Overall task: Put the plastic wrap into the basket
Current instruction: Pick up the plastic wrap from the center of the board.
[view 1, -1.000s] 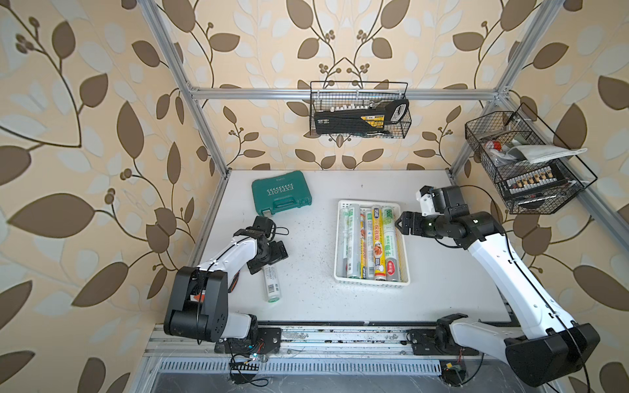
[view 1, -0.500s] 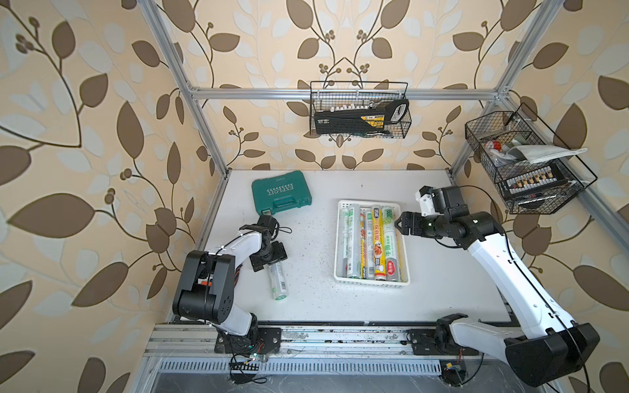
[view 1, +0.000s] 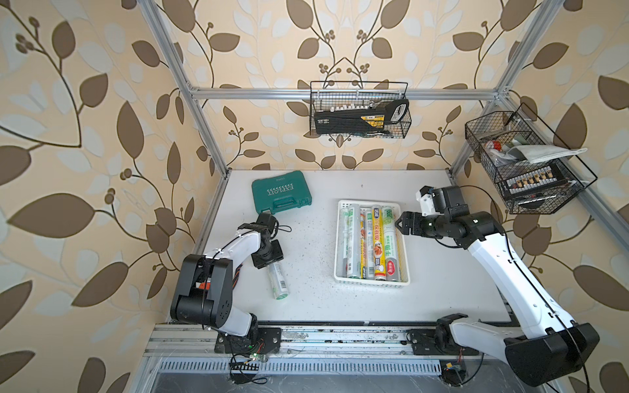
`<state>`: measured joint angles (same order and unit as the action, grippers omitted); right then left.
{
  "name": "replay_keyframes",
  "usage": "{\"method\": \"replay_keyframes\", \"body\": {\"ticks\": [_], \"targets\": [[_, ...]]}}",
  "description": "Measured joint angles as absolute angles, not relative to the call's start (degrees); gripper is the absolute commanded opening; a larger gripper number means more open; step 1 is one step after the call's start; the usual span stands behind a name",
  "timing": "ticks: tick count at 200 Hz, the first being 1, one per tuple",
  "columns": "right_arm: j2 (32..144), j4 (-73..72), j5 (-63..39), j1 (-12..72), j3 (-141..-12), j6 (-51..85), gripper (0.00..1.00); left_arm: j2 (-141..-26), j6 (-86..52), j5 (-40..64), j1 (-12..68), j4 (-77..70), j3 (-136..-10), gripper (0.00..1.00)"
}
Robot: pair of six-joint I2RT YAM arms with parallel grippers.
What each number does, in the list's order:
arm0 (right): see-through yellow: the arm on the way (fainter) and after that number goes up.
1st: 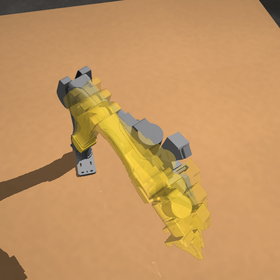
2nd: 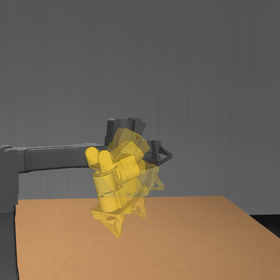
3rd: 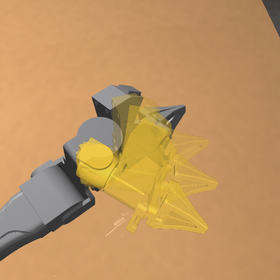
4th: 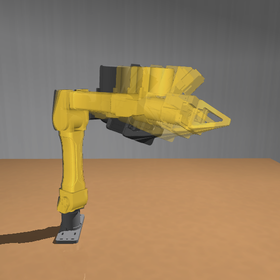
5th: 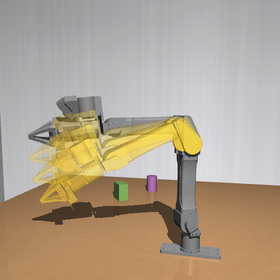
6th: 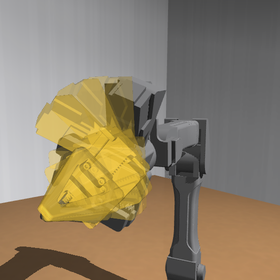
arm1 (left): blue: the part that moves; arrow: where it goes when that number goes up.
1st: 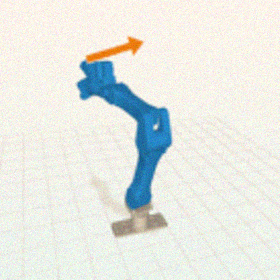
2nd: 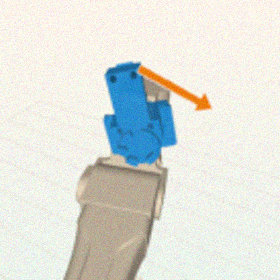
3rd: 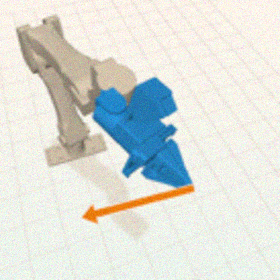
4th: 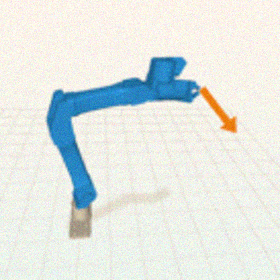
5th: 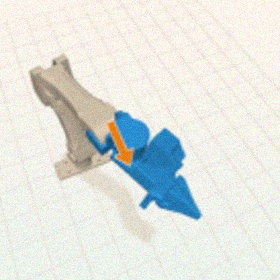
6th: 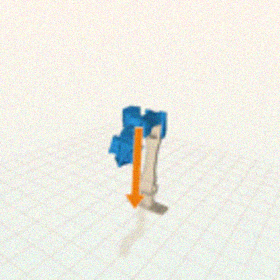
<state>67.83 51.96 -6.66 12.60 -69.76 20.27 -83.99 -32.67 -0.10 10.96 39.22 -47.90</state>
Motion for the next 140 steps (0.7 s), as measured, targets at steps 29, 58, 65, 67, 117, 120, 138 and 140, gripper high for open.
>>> {"method": "replay_keyframes", "body": {"ticks": [29, 58, 65, 67, 117, 120, 138, 140], "targets": [[67.9, 52.1, -6.7, 12.4, -69.8, 20.3, 0.87, -80.8, -32.7, 0.7, 12.6, 42.9, -51.7, 0.46], [67.9, 52.1, -6.7, 12.2, -69.8, 20.3, 0.87, -79.4, -33.1, 1.3, 17.0, 47.3, -58.5, 0.47], [67.9, 52.1, -6.7, 12.2, -69.8, 20.3, 0.87, -79.2, -33.2, 1.3, 18.6, 48.1, -60.4, 0.47], [67.9, 52.1, -6.7, 12.2, -69.8, 20.3, 0.87, -79.2, -33.3, 1.3, 19.1, 48.4, -61.0, 0.47], [67.9, 52.1, -6.7, 11.7, -69.8, 20.0, 0.86, -80.2, -36.5, 0.0, 31.8, 52.7, -75.6, 0.47], [67.9, 52.1, -6.7, 11.7, -69.7, 20.0, 0.86, -80.6, -36.6, -0.1, 32.6, 53.0, -76.6, 0.47], [67.9, 52.1, -6.7, 11.6, -69.7, 19.9, 0.86, -83.5, -37.9, -1.5, 36.3, 54.1, -82.0, 0.47], [67.9, 52.1, -6.7, 11.6, -69.7, 19.9, 0.86, -83.9, -38.0, -1.6, 36.7, 54.2, -82.5, 0.47]]}}
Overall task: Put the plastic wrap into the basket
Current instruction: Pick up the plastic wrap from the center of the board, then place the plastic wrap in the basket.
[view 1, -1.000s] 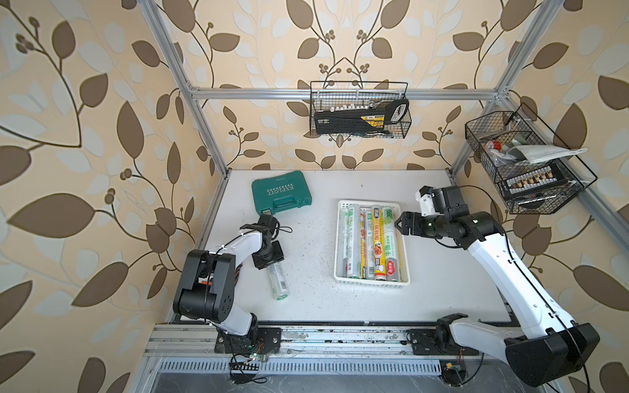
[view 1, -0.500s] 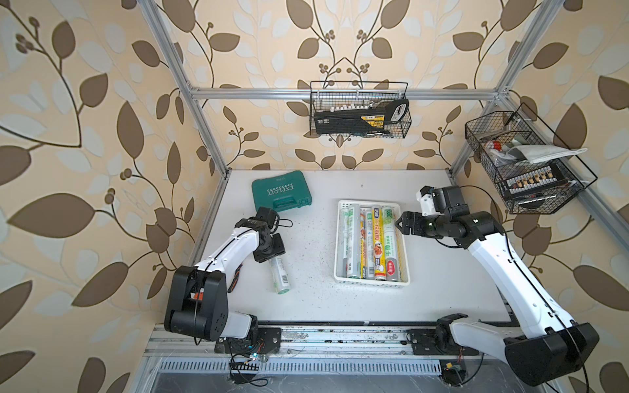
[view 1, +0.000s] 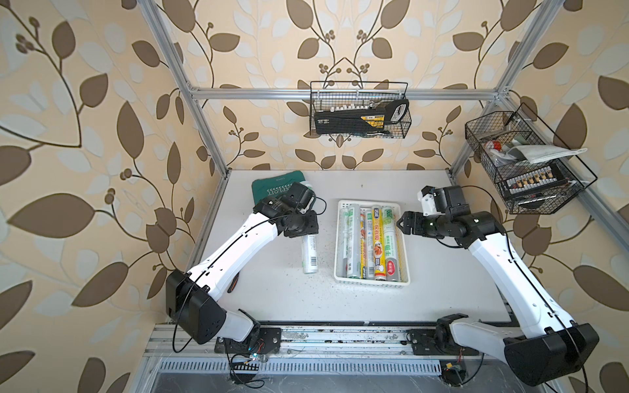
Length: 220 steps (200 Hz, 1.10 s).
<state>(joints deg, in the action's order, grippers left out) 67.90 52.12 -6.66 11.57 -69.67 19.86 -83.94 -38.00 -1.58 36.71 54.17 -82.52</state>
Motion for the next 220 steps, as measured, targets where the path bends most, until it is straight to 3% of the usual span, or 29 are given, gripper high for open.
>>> {"method": "replay_keyframes", "body": {"ticks": [108, 220], "targets": [[67.9, 52.3, -6.7, 10.8, -68.6, 19.4, 0.86, -106.8, -43.4, -7.5, 50.7, 54.6, -103.8, 0.47], [66.1, 53.2, -6.7, 8.8, -67.0, 17.7, 0.86, -122.0, -45.6, -7.3, 53.7, 54.2, -114.2, 0.47]]}}
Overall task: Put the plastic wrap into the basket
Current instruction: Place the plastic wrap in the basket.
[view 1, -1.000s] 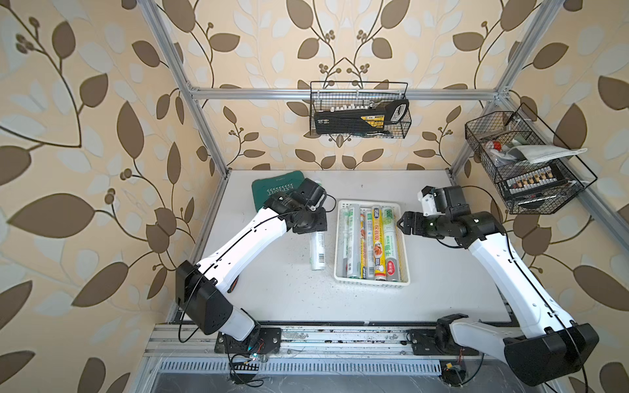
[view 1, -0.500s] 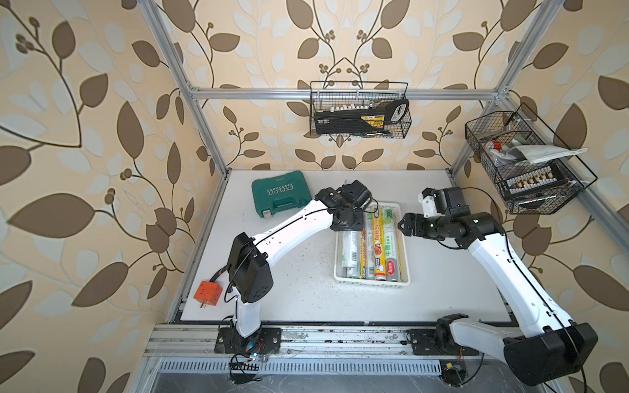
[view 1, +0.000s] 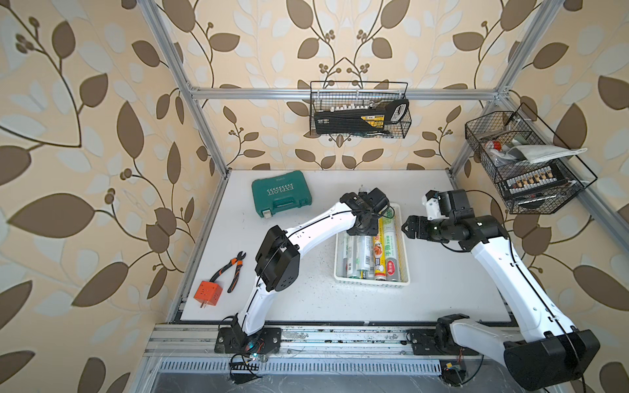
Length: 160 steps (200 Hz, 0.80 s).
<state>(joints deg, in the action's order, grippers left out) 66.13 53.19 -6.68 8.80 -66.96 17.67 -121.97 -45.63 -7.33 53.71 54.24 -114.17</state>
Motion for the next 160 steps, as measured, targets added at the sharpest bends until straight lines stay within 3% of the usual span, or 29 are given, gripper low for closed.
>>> {"method": "replay_keyframes", "body": {"ticks": [68, 160], "targets": [[66.1, 53.1, -6.7, 8.6, -66.6, 17.7, 0.86, -125.3, -47.7, -5.8, 54.0, 53.1, -114.7, 0.49], [66.1, 53.2, -6.7, 8.5, -66.3, 17.7, 0.86, -127.1, -48.1, -6.6, 54.9, 52.3, -115.5, 0.67]]}}
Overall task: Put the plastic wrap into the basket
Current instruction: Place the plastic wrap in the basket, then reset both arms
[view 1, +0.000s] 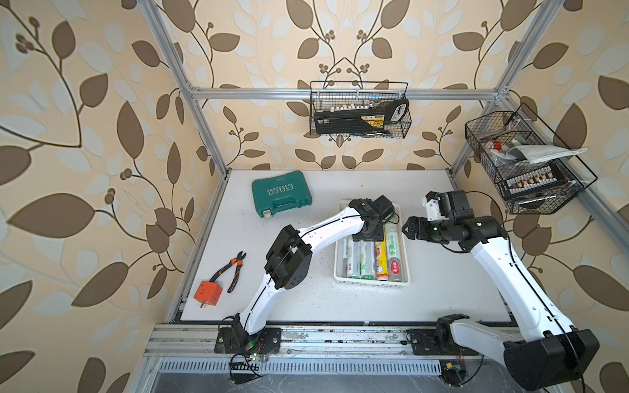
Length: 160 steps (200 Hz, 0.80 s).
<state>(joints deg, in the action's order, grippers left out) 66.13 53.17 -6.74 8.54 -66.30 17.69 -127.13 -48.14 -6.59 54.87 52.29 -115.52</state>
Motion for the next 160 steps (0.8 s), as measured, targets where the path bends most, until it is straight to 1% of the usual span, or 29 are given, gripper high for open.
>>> {"method": "replay_keyframes", "body": {"ticks": [43, 58, 78, 102, 122, 133, 160], "targets": [[66.1, 53.1, -6.7, 8.5, -66.2, 17.7, 0.86, -127.0, -48.1, -8.8, 55.4, 52.5, -115.6, 0.68], [66.1, 52.8, -6.6, 8.5, -65.9, 17.7, 0.87, -126.1, -47.7, -10.1, 55.4, 52.6, -115.0, 0.7], [66.1, 52.1, -6.0, 8.5, -64.9, 17.9, 0.87, -123.0, -46.6, -12.5, 55.4, 52.4, -111.9, 0.75], [65.9, 50.1, -4.4, 8.4, -62.8, 18.2, 0.88, -117.3, -45.3, -16.8, 55.3, 51.3, -107.1, 0.84], [65.4, 47.8, -2.2, 8.4, -60.2, 18.7, 0.88, -111.3, -43.7, -21.3, 55.3, 49.7, -102.0, 0.92], [64.9, 46.0, -0.8, 8.4, -58.5, 19.1, 0.89, -107.6, -42.4, -24.3, 55.3, 48.6, -98.8, 0.98], [63.0, 40.9, 1.8, 8.4, -53.5, 19.5, 0.89, -98.4, -40.3, -31.9, 55.1, 45.6, -90.2, 0.99]]}}
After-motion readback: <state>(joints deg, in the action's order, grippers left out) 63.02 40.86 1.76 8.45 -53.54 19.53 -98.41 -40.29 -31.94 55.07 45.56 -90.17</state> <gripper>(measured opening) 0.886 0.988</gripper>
